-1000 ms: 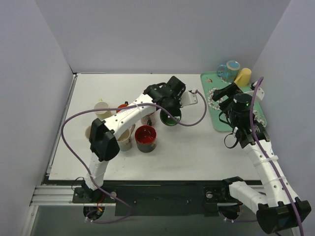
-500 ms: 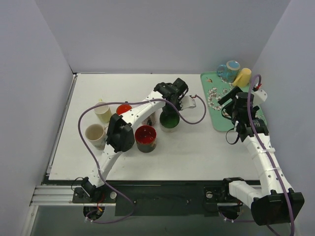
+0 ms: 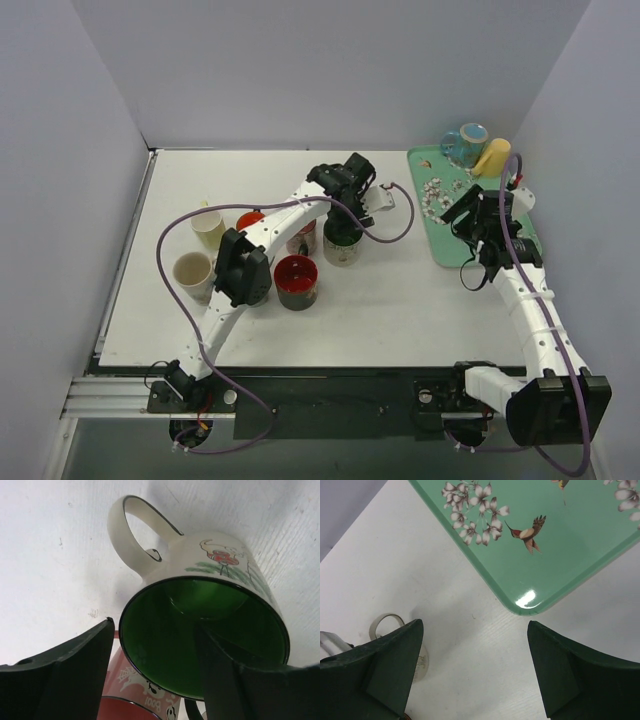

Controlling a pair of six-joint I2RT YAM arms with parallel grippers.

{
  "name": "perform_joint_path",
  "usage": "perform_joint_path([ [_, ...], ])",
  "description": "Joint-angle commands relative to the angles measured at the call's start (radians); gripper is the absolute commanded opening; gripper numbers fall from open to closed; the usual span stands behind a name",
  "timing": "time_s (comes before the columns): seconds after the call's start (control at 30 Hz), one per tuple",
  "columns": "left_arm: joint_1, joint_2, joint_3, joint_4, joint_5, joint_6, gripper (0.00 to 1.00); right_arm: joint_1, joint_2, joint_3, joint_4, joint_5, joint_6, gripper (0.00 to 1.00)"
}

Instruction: Turn the mug right side up

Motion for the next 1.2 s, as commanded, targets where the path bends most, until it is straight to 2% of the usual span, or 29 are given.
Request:
perform_joint_path([
  [0.0, 0.002, -0.073, 0.037, 0.095, 0.050, -0.044, 0.77, -0.016, 0.030, 0.068, -0.091, 0.042, -0.054, 0.80],
  [0.1, 0.000, -0.137, 0.023, 0.120, 0.093, -0.084, 0.83, -0.016, 0.051, 0.113, -0.124, 0.146, -0.079, 0.79],
  [0.23, 0.007, -0.243, -0.033, 0.181, 0.138, -0.142, 0.84, -0.024, 0.126, 0.194, -0.121, 0.289, -0.136, 0.79],
  [0.47, 0.043, -0.417, -0.133, 0.174, 0.230, -0.172, 0.88, -0.128, 0.405, 0.435, -0.046, 0.260, -0.220, 0.79],
  [0.6, 0.152, -0.489, -0.141, 0.163, 0.225, -0.234, 0.89, -0.174, 0.562, 0.538, 0.060, 0.229, -0.222, 0.77],
  [0.7, 0.297, -0.556, -0.173, 0.224, 0.246, -0.273, 0.89, -0.179, 0.686, 0.655, 0.080, 0.223, -0.238, 0.77],
  [0.77, 0.357, -0.624, -0.269, 0.354, 0.228, -0.277, 0.90, -0.180, 0.762, 0.734, 0.077, 0.214, -0.243, 0.79],
  [0.9, 0.395, -0.766, -0.530, 0.638, 0.127, -0.270, 0.91, -0.179, 0.904, 0.889, 0.085, 0.200, -0.277, 0.85],
  [1.07, 0.413, -0.733, -0.524, 0.534, 0.001, -0.385, 0.91, -0.179, 1.065, 1.008, 0.163, 0.217, -0.349, 0.85],
  [1.13, 0.422, -0.773, -0.597, 0.589, -0.002, -0.388, 0.92, -0.179, 1.117, 1.055, 0.163, 0.224, -0.349, 0.82],
  [1.17, 0.422, -0.796, -0.671, 0.667, 0.006, -0.383, 0.92, -0.179, 1.133, 1.069, 0.158, 0.229, -0.347, 0.76],
])
